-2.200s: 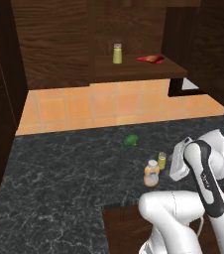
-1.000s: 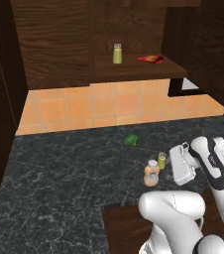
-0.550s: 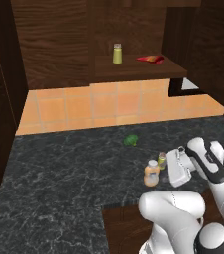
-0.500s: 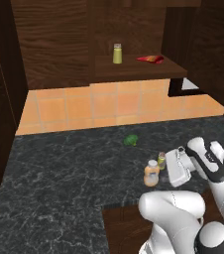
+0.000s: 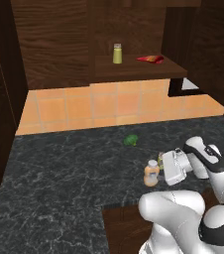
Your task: Put the shaker and condiment bottle from the counter next to their counterparts in the cabinet.
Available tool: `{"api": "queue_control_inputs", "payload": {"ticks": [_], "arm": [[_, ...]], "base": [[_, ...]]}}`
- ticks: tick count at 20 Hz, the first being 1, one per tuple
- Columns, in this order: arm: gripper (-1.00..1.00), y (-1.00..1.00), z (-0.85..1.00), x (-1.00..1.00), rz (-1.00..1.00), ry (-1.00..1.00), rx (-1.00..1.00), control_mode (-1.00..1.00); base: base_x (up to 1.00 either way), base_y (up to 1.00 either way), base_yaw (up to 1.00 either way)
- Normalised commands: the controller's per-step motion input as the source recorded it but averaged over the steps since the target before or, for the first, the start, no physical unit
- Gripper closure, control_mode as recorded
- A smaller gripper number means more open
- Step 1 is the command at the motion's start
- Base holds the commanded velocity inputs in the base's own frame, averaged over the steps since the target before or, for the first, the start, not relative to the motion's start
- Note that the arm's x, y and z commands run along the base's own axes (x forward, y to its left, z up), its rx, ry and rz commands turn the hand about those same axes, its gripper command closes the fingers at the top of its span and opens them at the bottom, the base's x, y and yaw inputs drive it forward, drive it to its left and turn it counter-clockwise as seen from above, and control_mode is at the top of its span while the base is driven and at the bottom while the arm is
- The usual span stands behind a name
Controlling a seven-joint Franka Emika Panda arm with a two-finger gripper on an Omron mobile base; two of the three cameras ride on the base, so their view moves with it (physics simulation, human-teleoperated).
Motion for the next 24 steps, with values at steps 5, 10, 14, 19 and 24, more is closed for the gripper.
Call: {"api": "queue_control_inputs", "payload": {"ticks": [5,10,14,19,24], "arm": [[-1.00,0.04,-0.06,0.24,0.00,0.04,0.10,-1.00],[1.00,0.34,-0.21,0.06,0.00,0.09,0.01,-1.00],[1.00,0.03,0.04,0.00,-0.02,0.00,0.00,-1.00],[1.00,0.00,0.28,0.00,-0.30,-0.05,0.00,-1.00],[1.00,0.12,0.15,0.00,-0.29,-0.05,0.00,-1.00]], "base": [[0.00,0.00,0.00],[0.00,0.00,0.00],[0.00,0.00,0.00],[0.00,0.00,0.00],[0.00,0.00,0.00]]}}
